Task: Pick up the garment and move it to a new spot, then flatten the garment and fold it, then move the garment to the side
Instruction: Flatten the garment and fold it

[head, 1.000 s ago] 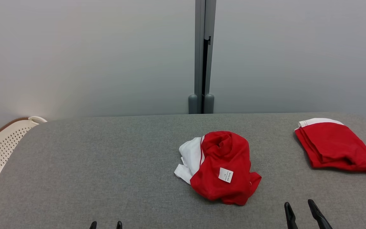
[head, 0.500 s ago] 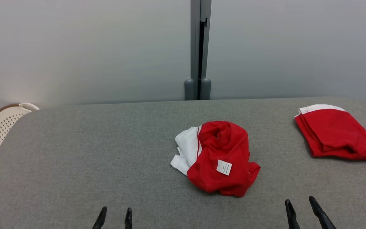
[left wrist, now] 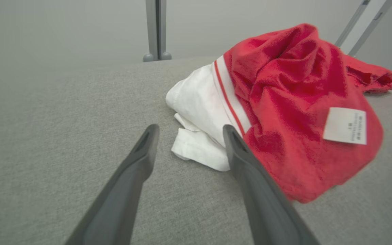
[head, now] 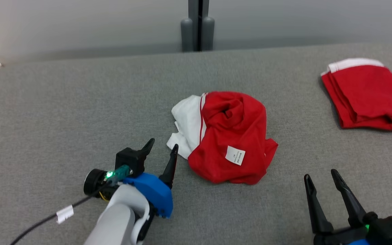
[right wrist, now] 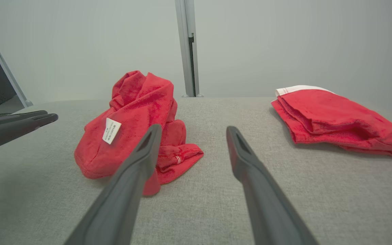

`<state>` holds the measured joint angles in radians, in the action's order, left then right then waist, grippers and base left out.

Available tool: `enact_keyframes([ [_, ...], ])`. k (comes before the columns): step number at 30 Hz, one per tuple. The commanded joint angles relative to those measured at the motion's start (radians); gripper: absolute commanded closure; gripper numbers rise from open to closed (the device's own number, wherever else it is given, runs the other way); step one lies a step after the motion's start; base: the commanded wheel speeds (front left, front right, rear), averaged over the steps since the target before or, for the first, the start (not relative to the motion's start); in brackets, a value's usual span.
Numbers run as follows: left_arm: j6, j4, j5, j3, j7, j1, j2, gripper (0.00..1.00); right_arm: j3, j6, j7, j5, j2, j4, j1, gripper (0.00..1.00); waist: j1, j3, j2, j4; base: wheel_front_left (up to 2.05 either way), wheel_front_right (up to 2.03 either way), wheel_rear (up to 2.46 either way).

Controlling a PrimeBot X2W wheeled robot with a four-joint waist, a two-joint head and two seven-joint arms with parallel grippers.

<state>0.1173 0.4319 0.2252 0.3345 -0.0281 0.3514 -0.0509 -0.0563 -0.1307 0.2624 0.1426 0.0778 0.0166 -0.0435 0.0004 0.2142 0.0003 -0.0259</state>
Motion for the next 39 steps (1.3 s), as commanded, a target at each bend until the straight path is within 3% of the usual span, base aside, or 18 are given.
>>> enact_keyframes([
  [1, 0.005, 0.036, 0.014, 0.005, 0.033, 0.060, -0.001, 0.00, 0.001, 0.000, 0.003, -0.004, 0.008, 0.006, 0.024, 0.00, -0.0004, 0.037, -0.0003, 0.002, 0.00, 0.00, 0.00],
  [6, -0.003, 0.161, 0.053, 0.014, 0.114, 0.190, 0.000, 0.00, 0.009, 0.000, 0.003, -0.008, 0.009, 0.009, 0.056, 0.00, -0.0004, 0.096, -0.0003, -0.030, 0.00, 0.00, 0.00],
  [11, 0.004, 0.246, 0.079, 0.022, 0.115, 0.248, 0.000, 0.00, 0.020, 0.000, 0.003, 0.003, 0.005, 0.010, 0.068, 0.00, -0.0004, 0.125, -0.0003, -0.055, 0.00, 0.00, 0.00],
  [14, 0.008, 0.289, 0.099, 0.035, 0.107, 0.266, 0.000, 1.00, 0.019, 0.000, 0.003, 0.009, 0.002, 0.013, 0.079, 0.00, -0.0004, 0.135, -0.0003, -0.063, 0.00, 0.00, 0.00],
  [20, 0.016, 0.275, 0.208, 0.102, 0.065, 0.302, 0.000, 1.00, 0.031, 0.000, 0.003, 0.001, 0.007, 0.008, 0.082, 0.00, -0.0004, 0.128, -0.0003, -0.053, 0.00, 0.00, 0.00],
  [24, 0.014, 0.156, 0.389, 0.149, 0.047, 0.336, 0.003, 1.00, 0.033, 0.000, 0.003, 0.000, 0.006, -0.001, 0.073, 0.00, -0.0004, 0.097, -0.0003, -0.032, 0.00, 0.00, 0.00],
  [30, 0.014, -0.037, 0.598, 0.190, 0.140, 0.460, 0.001, 1.00, 0.011, 0.000, 0.003, 0.008, -0.003, -0.015, 0.069, 0.00, -0.0004, 0.042, -0.0003, -0.021, 0.00, 0.00, 0.00],
  [32, 0.014, -0.063, 0.623, 0.198, 0.164, 0.485, 0.001, 1.00, 0.005, 0.000, 0.003, 0.009, -0.004, -0.017, 0.070, 0.00, -0.0004, 0.034, -0.0003, -0.025, 0.00, 0.00, 0.00],
  [39, 0.002, -0.165, 0.782, 0.220, 0.252, 0.704, 0.001, 1.00, -0.028, 0.000, 0.003, 0.018, -0.016, -0.028, 0.085, 0.00, -0.0004, 0.000, -0.0003, -0.105, 0.00, 0.00, 0.00],
])
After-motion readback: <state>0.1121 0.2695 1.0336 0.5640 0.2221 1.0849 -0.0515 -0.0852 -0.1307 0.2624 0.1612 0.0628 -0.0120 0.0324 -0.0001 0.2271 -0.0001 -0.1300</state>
